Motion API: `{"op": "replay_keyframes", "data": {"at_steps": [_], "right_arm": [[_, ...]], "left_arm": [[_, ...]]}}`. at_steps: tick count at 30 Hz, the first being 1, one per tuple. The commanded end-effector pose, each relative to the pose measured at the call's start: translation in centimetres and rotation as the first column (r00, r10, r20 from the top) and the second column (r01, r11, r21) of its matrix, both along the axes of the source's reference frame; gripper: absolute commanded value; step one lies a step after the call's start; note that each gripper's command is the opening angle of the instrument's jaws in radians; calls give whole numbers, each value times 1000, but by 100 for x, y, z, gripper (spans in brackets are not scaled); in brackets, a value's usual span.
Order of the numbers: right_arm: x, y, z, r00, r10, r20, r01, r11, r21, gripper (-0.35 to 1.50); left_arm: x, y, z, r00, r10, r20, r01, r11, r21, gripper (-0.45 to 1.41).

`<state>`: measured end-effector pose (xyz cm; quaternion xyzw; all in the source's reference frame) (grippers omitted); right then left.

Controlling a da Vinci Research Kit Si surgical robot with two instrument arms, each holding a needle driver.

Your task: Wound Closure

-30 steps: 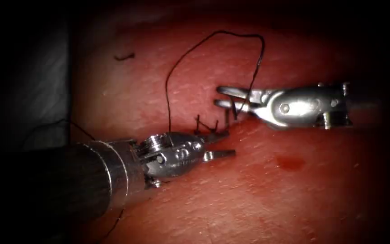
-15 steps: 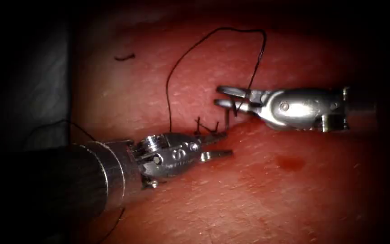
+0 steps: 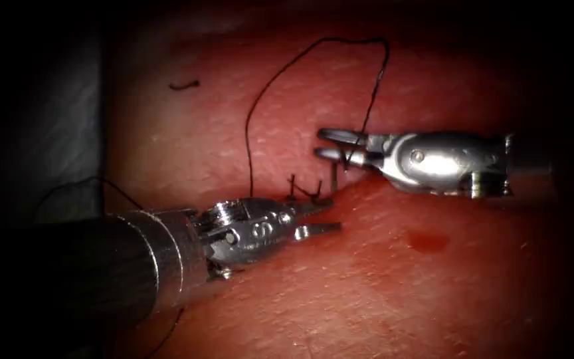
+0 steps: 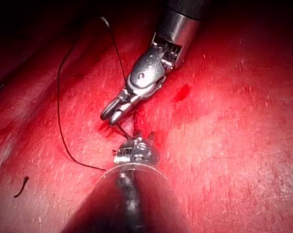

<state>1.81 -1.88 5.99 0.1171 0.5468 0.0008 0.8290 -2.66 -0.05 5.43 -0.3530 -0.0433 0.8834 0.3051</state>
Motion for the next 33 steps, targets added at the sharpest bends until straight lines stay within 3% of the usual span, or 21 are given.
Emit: {"op": "replay_keyframes", "data": {"at_steps": [1, 14, 33], "right_arm": [[6, -12, 5, 1000, -6, 1, 6, 1000, 14, -35], [7, -16, 3, 1000, 11, 24, -14, 992, 127, -35], [8, -32, -2, 998, -33, 53, 23, 986, 165, -35]], "left_arm": [[-6, -2, 7, 1000, 1, 1, -1, 1000, 1, -8], [-7, -4, 7, 1000, 4, -3, -4, 1000, 3, -10], [-7, -4, 7, 1000, 13, -4, -13, 1000, 3, -11]]}}
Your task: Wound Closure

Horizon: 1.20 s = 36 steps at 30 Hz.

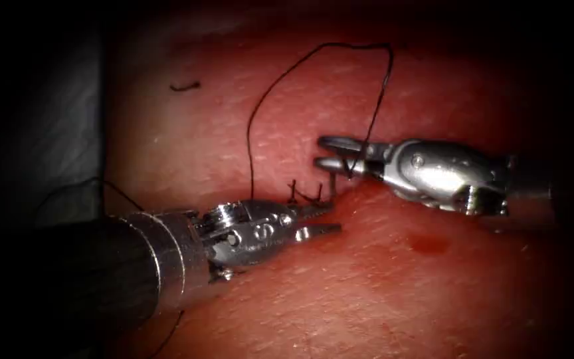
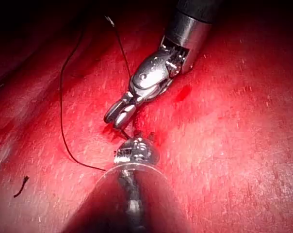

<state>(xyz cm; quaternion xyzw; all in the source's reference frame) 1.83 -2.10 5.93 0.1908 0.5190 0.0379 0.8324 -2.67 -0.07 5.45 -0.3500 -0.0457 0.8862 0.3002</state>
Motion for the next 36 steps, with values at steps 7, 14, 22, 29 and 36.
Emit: {"op": "replay_keyframes", "data": {"at_steps": [7, 14, 22, 29, 36], "right_arm": [[1, -7, 3, 1000, 30, -8, -30, 1000, -5, -35], [-10, -23, -26, 993, 1, -115, -31, 965, -259, -35], [-16, -39, -29, 983, -65, -170, -13, 907, -422, -35], [-17, -56, -23, 980, -96, -176, 7, 893, -450, -35], [-19, -52, -8, 983, -85, -163, 7, 903, -430, -35]], "left_arm": [[-6, -3, 5, 1000, 5, 0, -5, 1000, -3, -11], [-1, -3, 3, 1000, 9, 2, -9, 1000, -2, -11], [-1, -5, 1, 1000, 12, -1, -12, 1000, 3, -11], [-1, -5, 0, 1000, 14, -3, -14, 1000, 5, -11], [-1, -6, 1, 1000, 14, -3, -14, 1000, 4, -11]]}}
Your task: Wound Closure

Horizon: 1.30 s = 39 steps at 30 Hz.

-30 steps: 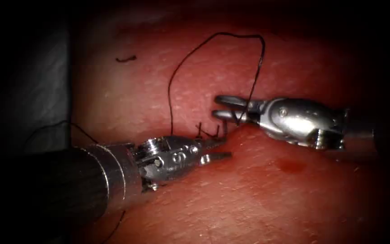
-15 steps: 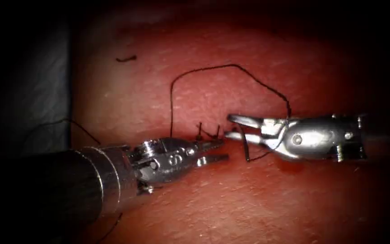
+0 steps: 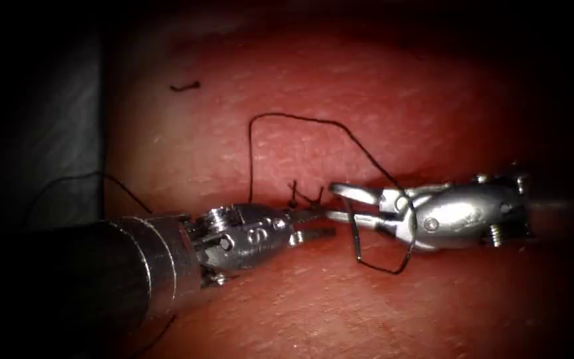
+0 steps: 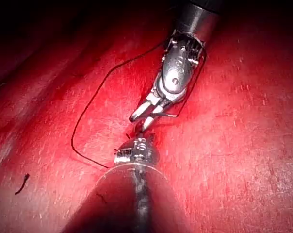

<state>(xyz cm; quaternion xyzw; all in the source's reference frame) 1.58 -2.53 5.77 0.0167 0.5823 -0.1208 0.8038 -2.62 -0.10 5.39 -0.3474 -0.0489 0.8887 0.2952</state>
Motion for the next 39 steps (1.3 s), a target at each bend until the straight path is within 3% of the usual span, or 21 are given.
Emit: {"op": "replay_keyframes", "data": {"at_steps": [1, 9, 16, 26, 39], "right_arm": [[5, -6, 14, 1000, 16, 11, -17, 999, 37, -35], [5, -9, 28, 999, 23, 49, -28, 994, 104, -35], [6, 7, 39, 989, 77, 126, -103, 971, 216, -35], [8, -6, 52, 969, 24, 244, -93, 958, 273, -35], [6, -5, 46, 969, 27, 244, -98, 953, 287, -35]], "left_arm": [[-6, -3, 7, 1000, 2, -1, -2, 1000, 2, -11], [-6, -3, 7, 1000, 2, -1, -2, 1000, 2, -13], [-6, -3, 7, 1000, 4, -2, -4, 1000, 4, -13], [-7, -3, 7, 1000, 4, -3, -4, 1000, 4, -13], [-5, -3, 6, 1000, 10, -2, -10, 1000, 1, -13]]}}
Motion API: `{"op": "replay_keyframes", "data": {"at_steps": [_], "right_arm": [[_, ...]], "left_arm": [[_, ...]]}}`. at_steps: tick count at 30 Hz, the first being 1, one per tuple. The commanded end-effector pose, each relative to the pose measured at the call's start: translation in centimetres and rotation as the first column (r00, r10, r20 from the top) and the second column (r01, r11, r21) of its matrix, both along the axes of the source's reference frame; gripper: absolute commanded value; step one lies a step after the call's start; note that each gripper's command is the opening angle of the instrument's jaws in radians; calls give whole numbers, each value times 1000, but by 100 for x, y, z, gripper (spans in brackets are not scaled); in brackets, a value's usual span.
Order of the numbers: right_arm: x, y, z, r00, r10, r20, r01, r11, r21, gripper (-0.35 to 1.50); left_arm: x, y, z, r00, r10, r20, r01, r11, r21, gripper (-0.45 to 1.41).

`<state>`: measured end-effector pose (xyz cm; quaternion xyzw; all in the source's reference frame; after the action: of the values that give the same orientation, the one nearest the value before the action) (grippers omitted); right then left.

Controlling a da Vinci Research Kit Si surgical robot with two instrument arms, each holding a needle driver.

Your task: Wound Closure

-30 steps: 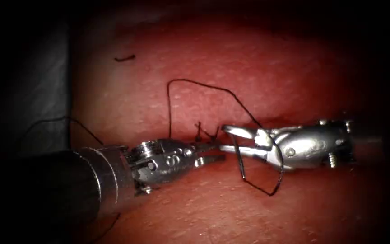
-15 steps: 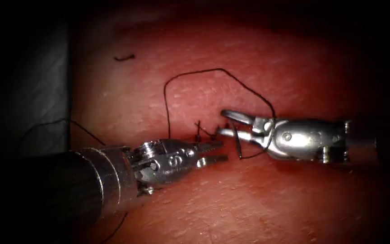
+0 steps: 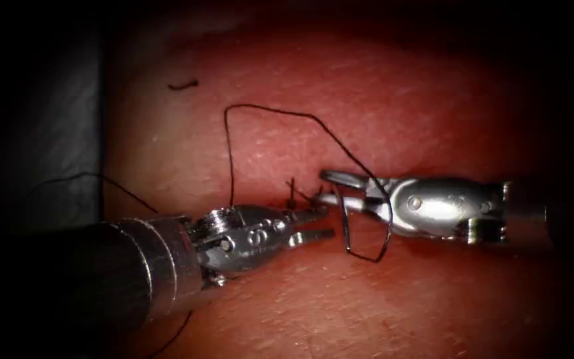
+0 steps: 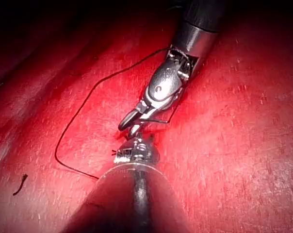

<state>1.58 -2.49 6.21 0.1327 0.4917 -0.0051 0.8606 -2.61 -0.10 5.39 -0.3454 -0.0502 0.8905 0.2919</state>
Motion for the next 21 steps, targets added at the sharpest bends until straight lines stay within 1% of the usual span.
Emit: {"op": "replay_keyframes", "data": {"at_steps": [1, 4, 7, 9, 11, 12, 13, 14, 15, 17, 21], "right_arm": [[7, -9, 2, 1000, 3, -4, -3, 1000, 2, -35], [7, -6, -1, 1000, 18, -19, -18, 1000, 6, -35], [6, 2, -13, 998, 34, -50, -33, 999, 23, -35], [6, 6, -14, 998, 30, -47, -28, 999, 27, -35], [6, 3, -7, 1000, 6, -21, -5, 999, 36, -35], [6, -2, 3, 1000, 8, -17, -7, 998, 58, -35], [6, -2, 3, 1000, 8, -17, -7, 998, 58, -35], [4, -11, 22, 1000, -19, 23, 16, 996, 92, -35], [1, -13, 28, 999, -8, 32, 5, 994, 105, -35], [-5, -14, 35, 998, -9, 56, 2, 992, 124, -35], [-13, -14, 35, 998, 10, 57, -19, 989, 150, -35]], "left_arm": [[-6, -2, 6, 1000, 1, 1, -1, 1000, 0, -13], [-6, -3, 5, 1000, 1, 1, -1, 1000, 0, -13], [-10, -1, 6, 1000, 2, -2, -2, 1000, -3, -13], [-14, 1, 6, 1000, 2, 3, -2, 1000, -1, -13], [-14, 1, 6, 1000, 2, 3, -2, 1000, -1, -13], [-11, 0, 5, 1000, 4, 4, -4, 1000, -1, -13], [-11, 0, 5, 1000, 4, 4, -4, 1000, -1, -13], [-7, 0, 5, 1000, 7, 6, -7, 1000, 0, -15], [-6, 1, 5, 1000, 8, 7, -8, 1000, 0, -15], [-6, 1, 5, 1000, 8, 7, -8, 1000, 0, -15], [-4, 0, 4, 1000, 10, 8, -10, 1000, 0, -15]]}}
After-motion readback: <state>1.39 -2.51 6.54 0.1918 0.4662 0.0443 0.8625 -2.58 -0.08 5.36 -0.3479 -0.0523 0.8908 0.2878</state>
